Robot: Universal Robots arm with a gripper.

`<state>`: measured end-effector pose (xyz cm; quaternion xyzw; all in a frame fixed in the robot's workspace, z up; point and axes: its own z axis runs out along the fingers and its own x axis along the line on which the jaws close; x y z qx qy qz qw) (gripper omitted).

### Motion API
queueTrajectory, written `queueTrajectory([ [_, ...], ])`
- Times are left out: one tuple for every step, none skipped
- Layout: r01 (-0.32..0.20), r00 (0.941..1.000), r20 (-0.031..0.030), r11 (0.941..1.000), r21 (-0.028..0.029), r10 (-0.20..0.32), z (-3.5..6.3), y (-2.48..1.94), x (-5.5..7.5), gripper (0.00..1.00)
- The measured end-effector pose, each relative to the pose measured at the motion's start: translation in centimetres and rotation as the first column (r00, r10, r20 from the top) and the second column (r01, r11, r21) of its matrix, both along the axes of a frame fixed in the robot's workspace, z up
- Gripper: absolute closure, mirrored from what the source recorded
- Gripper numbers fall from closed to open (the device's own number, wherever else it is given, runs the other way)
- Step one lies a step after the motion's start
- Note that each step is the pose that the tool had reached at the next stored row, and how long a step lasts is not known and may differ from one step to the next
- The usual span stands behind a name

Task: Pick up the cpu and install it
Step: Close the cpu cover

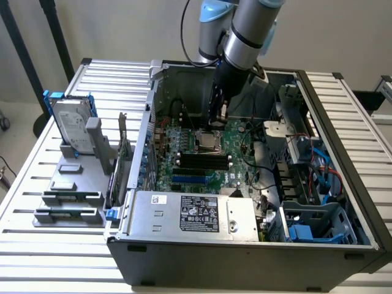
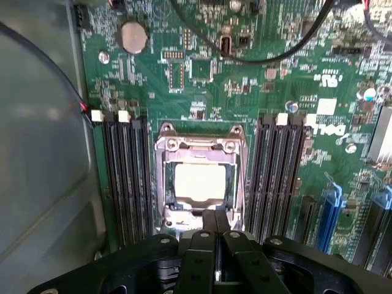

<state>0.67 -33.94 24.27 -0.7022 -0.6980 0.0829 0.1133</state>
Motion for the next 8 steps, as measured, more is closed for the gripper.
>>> queueTrajectory([
  [0.0, 1.0, -0.0029, 1.0, 0.0, 0.0, -0.06, 0.0, -0.2, 0.89],
  [0.0, 1.0, -0.0051, 1.0, 0.0, 0.0, -0.13, 0.0, -0.4, 0.89],
  [0.0, 1.0, -0.0072, 1.0, 0.0, 0.0, -0.2, 0.0, -0.6, 0.89],
  [0.0, 1.0, -0.0088, 1.0, 0.0001, 0.0, -0.28, 0.0, -0.8, 0.89],
  [0.0, 1.0, -0.01, 1.0, 0.0002, 0.0, -0.36, 0.0, -0.9, 0.89],
  [0.0, 0.9999, -0.0109, 1.0, 0.0004, 0.0, -0.44, 0.0, -1.0, 0.89],
  [0.0, 0.9999, -0.0117, 1.0, 0.0004, 0.0, -0.52, 0.0, -1.2, 0.89],
  [0.0, 0.9999, -0.0121, 1.0, 0.0005, 0.0, -0.61, 0.0, -1.3, 0.89],
])
